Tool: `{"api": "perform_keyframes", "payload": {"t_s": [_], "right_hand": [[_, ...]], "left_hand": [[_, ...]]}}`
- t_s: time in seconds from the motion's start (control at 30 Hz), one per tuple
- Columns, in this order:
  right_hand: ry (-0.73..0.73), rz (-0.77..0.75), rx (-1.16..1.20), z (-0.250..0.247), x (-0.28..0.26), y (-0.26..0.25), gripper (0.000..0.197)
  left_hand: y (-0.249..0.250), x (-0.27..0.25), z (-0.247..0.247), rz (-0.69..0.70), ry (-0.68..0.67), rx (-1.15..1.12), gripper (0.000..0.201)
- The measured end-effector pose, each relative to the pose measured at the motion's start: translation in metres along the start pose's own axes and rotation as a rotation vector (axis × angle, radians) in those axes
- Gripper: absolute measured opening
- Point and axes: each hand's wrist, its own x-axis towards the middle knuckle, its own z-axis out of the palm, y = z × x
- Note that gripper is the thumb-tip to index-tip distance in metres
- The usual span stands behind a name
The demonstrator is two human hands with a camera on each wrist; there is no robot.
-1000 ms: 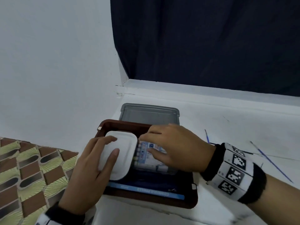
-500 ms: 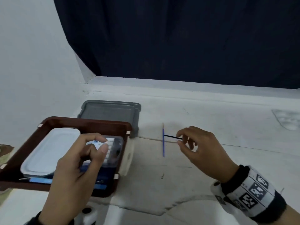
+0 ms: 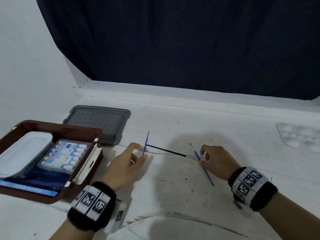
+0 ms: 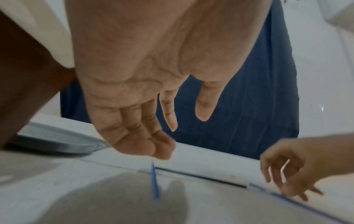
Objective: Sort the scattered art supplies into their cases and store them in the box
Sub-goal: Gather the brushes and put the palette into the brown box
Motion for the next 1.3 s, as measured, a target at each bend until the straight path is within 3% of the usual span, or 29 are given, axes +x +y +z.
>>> {"api": "perform_keyframes", "payload": {"t_s": [0.17, 0.27, 0.5, 0.67, 0.73, 0.83, 0.97, 1.1, 1.3], "right_hand": [[-0.089, 0.059, 0.038, -0.002, 0.015, 0.001, 0.033], [-0.09, 0.089, 0.05, -0.002, 0.019, 0.002, 0.028], [-0.053, 0.158, 0.017, -0.001, 0.021, 0.003, 0.024], [-0.058, 0.216, 0.094, -0.006, 0.016, 0.007, 0.026], [-0.055, 0.241, 0.193, -0.01, 0.012, 0.01, 0.023], [-0.015, 0.265, 0.382, -0.013, 0.003, 0.015, 0.015], [-0.038, 0.327, 0.605, -0.011, -0.011, 0.012, 0.013], [-0.026, 0.386, 0.816, -0.007, -0.027, 0.006, 0.013], [-0.112, 0.483, 1.031, 0.007, -0.044, 0.001, 0.01]], "left_hand": [[-0.016, 0.055, 0.015, -0.158, -0.111, 0.358, 0.038], [-0.02, 0.078, 0.014, -0.223, -0.164, 0.506, 0.054], [-0.018, 0.101, 0.008, -0.21, -0.124, 0.594, 0.049], [-0.016, 0.1, 0.011, -0.22, -0.143, 0.623, 0.032], [-0.015, 0.102, 0.009, -0.165, -0.088, 0.603, 0.023], [-0.003, 0.104, 0.015, 0.034, -0.007, 0.529, 0.018], [0.014, 0.106, 0.042, 0.289, -0.086, 0.479, 0.022], [0.023, 0.107, 0.066, 0.372, -0.243, 0.525, 0.016], [0.026, 0.104, 0.076, 0.339, -0.369, 0.696, 0.008]]}}
